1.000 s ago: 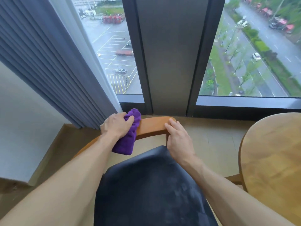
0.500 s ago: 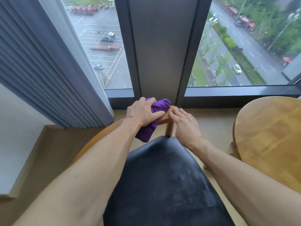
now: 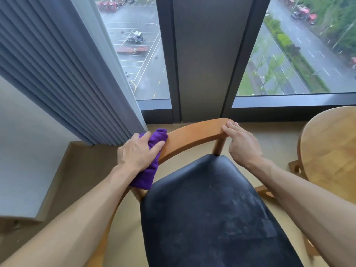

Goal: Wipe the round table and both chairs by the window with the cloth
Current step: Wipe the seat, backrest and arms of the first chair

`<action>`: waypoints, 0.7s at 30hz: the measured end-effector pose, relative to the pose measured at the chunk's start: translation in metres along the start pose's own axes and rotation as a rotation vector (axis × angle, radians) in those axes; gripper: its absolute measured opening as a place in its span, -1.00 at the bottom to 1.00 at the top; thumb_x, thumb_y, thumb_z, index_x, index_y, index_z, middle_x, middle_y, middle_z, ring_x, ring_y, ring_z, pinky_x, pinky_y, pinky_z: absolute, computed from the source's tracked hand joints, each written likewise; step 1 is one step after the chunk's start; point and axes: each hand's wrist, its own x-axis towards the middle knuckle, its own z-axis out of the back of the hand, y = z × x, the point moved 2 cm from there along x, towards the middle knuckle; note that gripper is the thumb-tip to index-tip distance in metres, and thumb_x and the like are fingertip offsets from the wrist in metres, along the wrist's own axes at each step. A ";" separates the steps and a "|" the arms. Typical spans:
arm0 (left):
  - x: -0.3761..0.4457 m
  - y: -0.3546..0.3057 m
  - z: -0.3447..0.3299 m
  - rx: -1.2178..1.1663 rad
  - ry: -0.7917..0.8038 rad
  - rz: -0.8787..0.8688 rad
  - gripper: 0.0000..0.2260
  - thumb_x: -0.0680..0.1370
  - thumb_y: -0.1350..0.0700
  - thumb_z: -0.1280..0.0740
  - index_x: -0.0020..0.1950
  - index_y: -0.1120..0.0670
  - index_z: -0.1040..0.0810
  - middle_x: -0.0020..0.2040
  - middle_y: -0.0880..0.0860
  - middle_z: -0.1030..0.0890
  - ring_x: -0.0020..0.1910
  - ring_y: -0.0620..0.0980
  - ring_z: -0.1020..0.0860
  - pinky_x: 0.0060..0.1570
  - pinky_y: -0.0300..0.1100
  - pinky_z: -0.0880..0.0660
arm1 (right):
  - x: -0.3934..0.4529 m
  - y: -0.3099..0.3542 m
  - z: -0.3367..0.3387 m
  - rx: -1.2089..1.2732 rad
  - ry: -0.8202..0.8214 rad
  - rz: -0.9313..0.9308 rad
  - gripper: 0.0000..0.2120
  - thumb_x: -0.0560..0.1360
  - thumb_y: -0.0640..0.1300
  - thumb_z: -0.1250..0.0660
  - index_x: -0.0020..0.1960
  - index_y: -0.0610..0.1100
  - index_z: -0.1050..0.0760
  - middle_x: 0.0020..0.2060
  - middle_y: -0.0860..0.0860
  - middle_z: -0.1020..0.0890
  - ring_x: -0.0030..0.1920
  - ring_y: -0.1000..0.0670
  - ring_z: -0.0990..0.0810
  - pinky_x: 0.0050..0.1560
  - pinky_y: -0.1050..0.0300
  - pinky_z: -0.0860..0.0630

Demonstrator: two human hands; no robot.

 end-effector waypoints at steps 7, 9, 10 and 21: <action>0.052 -0.167 -0.024 0.003 -0.089 -0.276 -0.60 0.59 -0.21 -0.02 0.25 -0.02 -0.43 0.15 0.13 -0.45 0.09 0.17 -0.44 -0.06 0.09 -0.35 | 0.003 -0.009 0.011 0.257 -0.020 -0.059 -0.55 0.58 -0.28 -0.05 0.42 0.01 -0.27 0.22 -0.16 -0.60 0.17 -0.25 -0.53 0.11 -0.03 -0.46; 0.056 -0.203 -0.030 -0.012 -0.106 -0.363 -0.57 0.58 -0.21 -0.02 0.32 -0.04 -0.40 0.20 0.13 -0.45 0.12 0.18 -0.44 -0.01 0.14 -0.38 | 0.006 -0.017 0.014 0.496 -0.006 -0.114 -0.43 0.55 -0.31 -0.08 0.50 0.06 -0.20 0.26 -0.07 -0.60 0.28 -0.15 -0.53 0.24 0.08 -0.44; 0.056 -0.216 -0.031 -0.009 -0.123 -0.403 -0.56 0.58 -0.21 -0.03 0.36 -0.04 -0.39 0.23 0.14 -0.45 0.13 0.18 -0.44 0.00 0.16 -0.39 | 0.007 -0.022 0.015 0.605 0.006 -0.157 -0.37 0.53 -0.36 -0.10 0.54 0.04 -0.17 0.26 -0.04 -0.58 0.31 -0.11 -0.53 0.33 0.06 -0.42; 0.020 -0.180 -0.033 0.297 -0.230 -0.594 -0.50 0.56 -0.14 -0.29 0.48 -0.05 -0.32 0.44 0.22 -0.37 0.33 0.27 -0.40 0.03 0.23 -0.50 | -0.005 -0.026 0.013 0.449 -0.085 -0.190 -0.35 0.52 -0.37 -0.12 0.57 -0.03 -0.16 0.44 -0.08 -0.40 0.41 -0.11 -0.39 0.38 0.00 -0.35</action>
